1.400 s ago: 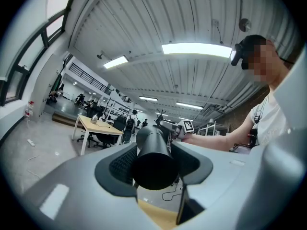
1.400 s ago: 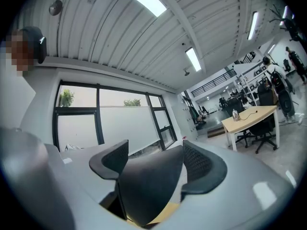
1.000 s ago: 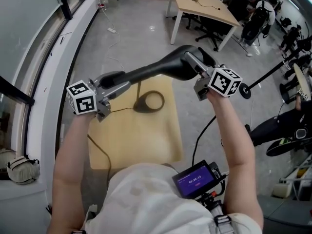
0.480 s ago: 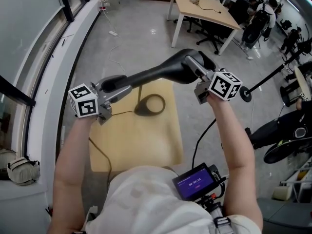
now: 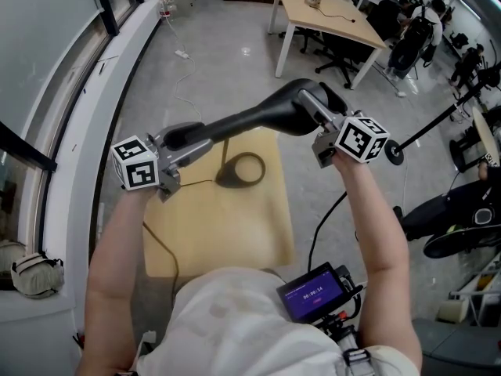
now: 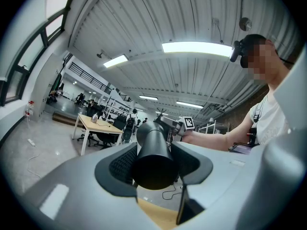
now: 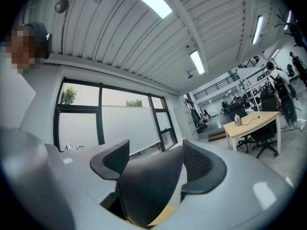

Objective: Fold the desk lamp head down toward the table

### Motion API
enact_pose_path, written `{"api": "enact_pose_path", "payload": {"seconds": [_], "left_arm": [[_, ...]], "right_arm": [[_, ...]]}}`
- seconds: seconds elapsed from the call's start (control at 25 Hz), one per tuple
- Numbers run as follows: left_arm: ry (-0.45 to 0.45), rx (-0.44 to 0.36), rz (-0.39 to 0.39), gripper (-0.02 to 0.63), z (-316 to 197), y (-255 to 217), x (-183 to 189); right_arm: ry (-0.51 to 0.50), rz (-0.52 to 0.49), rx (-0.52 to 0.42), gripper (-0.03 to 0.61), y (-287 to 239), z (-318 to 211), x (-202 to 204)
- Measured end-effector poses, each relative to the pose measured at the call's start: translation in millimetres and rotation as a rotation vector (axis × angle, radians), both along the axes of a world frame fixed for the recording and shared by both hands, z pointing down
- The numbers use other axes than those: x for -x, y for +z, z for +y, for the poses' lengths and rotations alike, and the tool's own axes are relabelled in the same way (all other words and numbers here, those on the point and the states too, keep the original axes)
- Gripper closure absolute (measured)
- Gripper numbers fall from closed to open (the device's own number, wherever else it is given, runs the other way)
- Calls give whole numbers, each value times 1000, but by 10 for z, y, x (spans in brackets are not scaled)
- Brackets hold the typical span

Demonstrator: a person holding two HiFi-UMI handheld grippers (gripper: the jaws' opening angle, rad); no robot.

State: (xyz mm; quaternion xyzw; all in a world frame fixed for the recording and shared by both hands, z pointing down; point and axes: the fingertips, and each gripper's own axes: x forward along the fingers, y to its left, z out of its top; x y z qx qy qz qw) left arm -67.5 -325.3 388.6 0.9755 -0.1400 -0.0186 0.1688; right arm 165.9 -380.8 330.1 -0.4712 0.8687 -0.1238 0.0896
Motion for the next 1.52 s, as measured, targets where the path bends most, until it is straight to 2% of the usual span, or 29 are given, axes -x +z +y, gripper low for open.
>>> {"api": "enact_pose_path", "payload": {"seconds": [1.28,1.52], "left_arm": [[20,24,10,391,-35,106,-34],[67,47,-4,390,14,220,-112]], "right_arm": [[-10,-10,-70,253,-296,-33,62],[-21,12,-140,272,-622,16,198]]}}
